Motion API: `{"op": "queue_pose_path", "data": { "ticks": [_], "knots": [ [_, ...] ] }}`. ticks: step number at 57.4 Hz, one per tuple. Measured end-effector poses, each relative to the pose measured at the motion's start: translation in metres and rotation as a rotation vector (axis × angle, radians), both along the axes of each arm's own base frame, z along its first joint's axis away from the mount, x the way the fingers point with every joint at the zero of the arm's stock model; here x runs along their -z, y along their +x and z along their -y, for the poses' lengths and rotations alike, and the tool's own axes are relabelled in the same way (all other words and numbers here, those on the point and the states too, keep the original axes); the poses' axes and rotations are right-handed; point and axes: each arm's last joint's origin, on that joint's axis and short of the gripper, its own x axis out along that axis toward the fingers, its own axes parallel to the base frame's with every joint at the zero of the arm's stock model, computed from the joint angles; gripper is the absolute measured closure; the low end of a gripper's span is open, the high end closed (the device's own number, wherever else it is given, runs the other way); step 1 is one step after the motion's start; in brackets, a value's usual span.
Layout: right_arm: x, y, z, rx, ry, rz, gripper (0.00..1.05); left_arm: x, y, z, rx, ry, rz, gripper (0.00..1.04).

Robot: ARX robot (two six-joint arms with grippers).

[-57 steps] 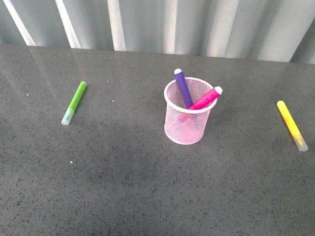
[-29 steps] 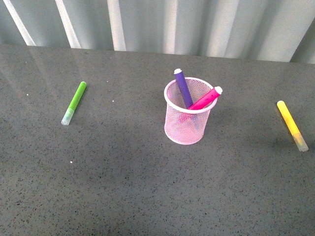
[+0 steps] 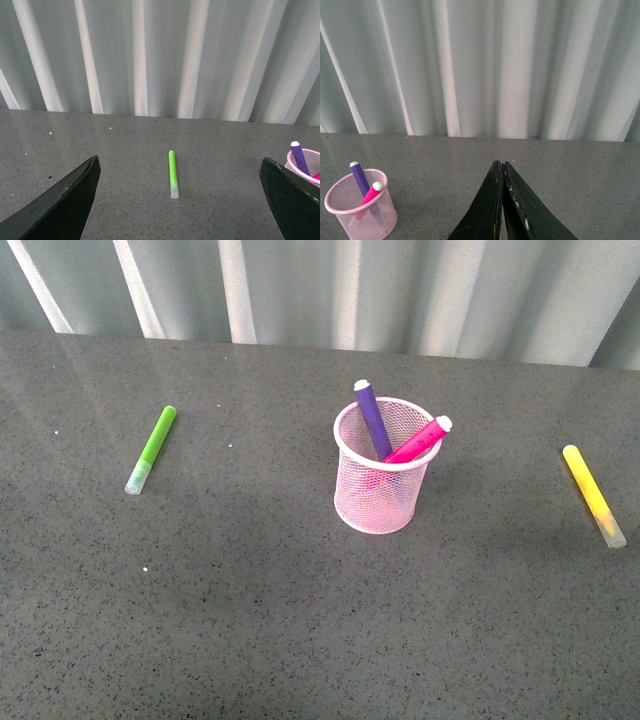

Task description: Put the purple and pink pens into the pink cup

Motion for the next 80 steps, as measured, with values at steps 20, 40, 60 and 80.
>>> {"op": "queue_pose_path", "data": {
  "ticks": [20,40,60,80],
  "knots": [
    [0.000,-0.009,0.000,0.002,0.000,0.000,1.01,0.000,0.000,0.000,0.000,0.000,0.000,0.07],
    [0.004,-0.022,0.000,0.003,0.000,-0.016,1.01,0.000,0.000,0.000,0.000,0.000,0.000,0.07],
    [0.003,-0.023,0.000,0.002,0.000,-0.005,1.01,0.000,0.000,0.000,0.000,0.000,0.000,0.07],
    [0.003,-0.023,0.000,0.003,0.000,-0.004,0.52,0.000,0.000,0.000,0.000,0.000,0.000,0.07]
  ]
}}
